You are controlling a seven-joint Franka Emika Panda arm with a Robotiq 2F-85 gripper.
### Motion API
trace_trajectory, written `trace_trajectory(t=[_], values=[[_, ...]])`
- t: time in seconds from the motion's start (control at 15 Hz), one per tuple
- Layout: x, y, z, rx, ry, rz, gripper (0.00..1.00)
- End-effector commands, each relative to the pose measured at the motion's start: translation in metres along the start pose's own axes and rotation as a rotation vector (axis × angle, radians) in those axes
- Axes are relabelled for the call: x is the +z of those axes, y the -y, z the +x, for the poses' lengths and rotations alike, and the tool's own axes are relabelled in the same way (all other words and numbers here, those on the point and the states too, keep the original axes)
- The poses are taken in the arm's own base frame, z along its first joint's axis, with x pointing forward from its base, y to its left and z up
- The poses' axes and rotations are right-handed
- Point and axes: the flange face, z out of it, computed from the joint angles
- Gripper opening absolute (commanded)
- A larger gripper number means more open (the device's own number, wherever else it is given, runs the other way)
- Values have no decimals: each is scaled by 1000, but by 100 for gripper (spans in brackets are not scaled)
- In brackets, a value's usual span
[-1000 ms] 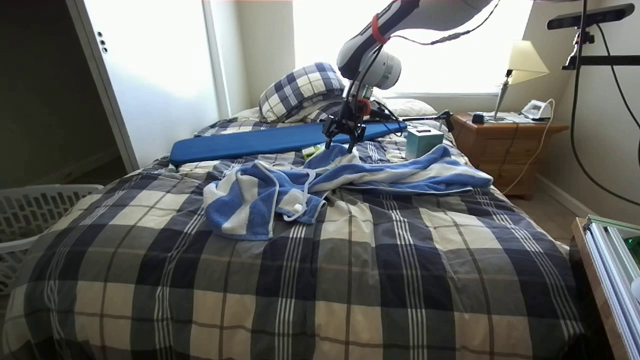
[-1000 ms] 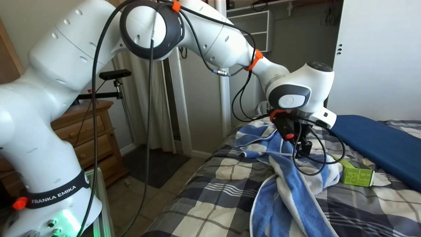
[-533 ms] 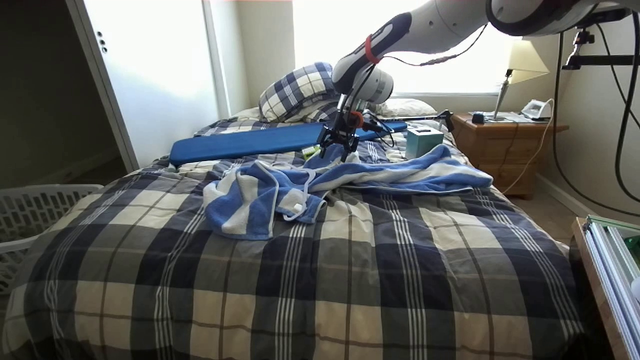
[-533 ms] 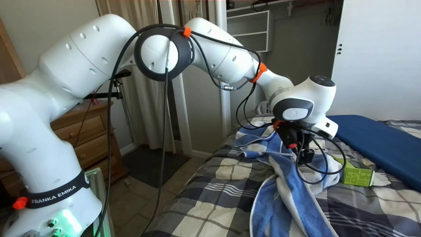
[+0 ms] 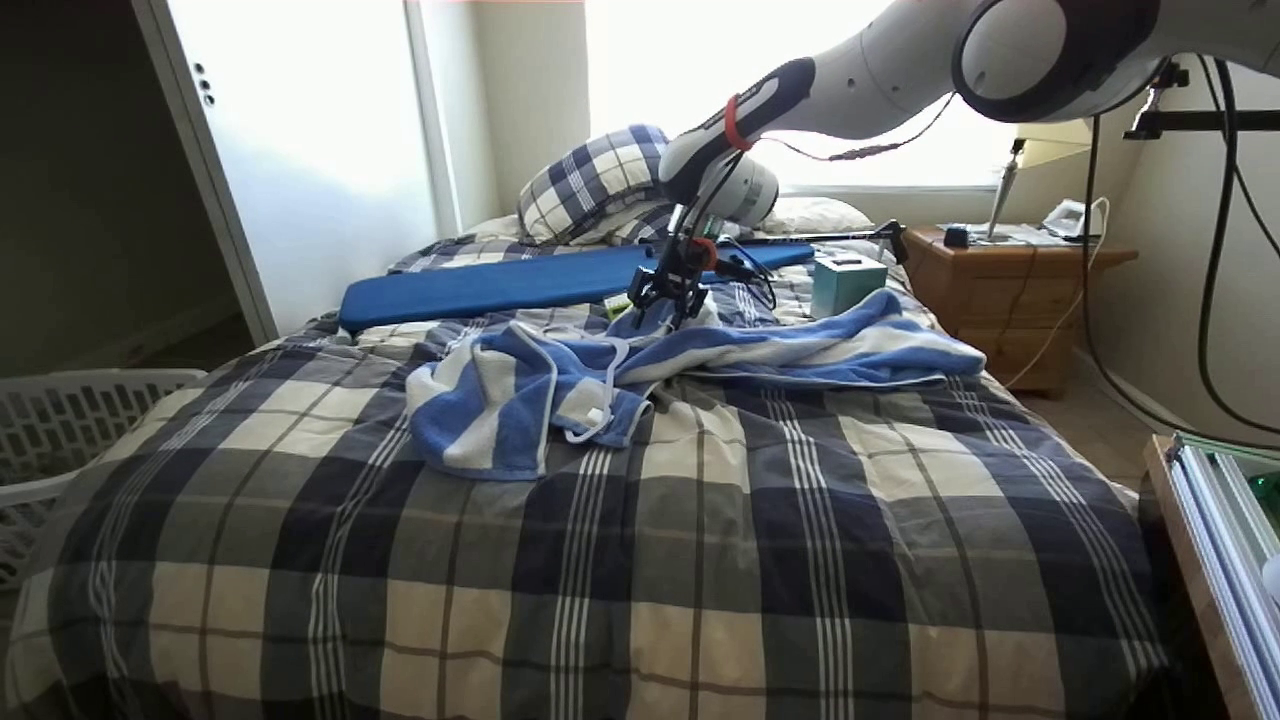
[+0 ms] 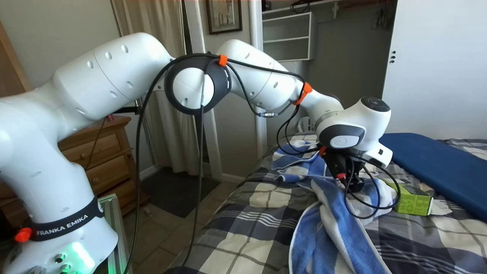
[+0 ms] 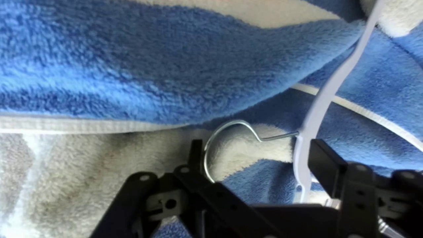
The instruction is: Thread the towel through the hanger
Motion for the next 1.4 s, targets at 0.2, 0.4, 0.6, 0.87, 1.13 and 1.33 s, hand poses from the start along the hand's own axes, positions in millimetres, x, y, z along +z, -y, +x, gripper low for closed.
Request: trace_trajectory(t=[0.2, 0.4, 0.6, 0.87, 1.13, 1.33], values=[[-17, 3, 9, 50, 39, 12, 31], [-25, 6, 8, 77, 76, 23, 10], [-34, 15, 8, 80, 92, 43, 0], [-58, 28, 8, 90, 95, 23, 1], [-74, 27, 8, 141, 116, -19, 1], [-77, 20, 4, 195, 144, -63, 1]])
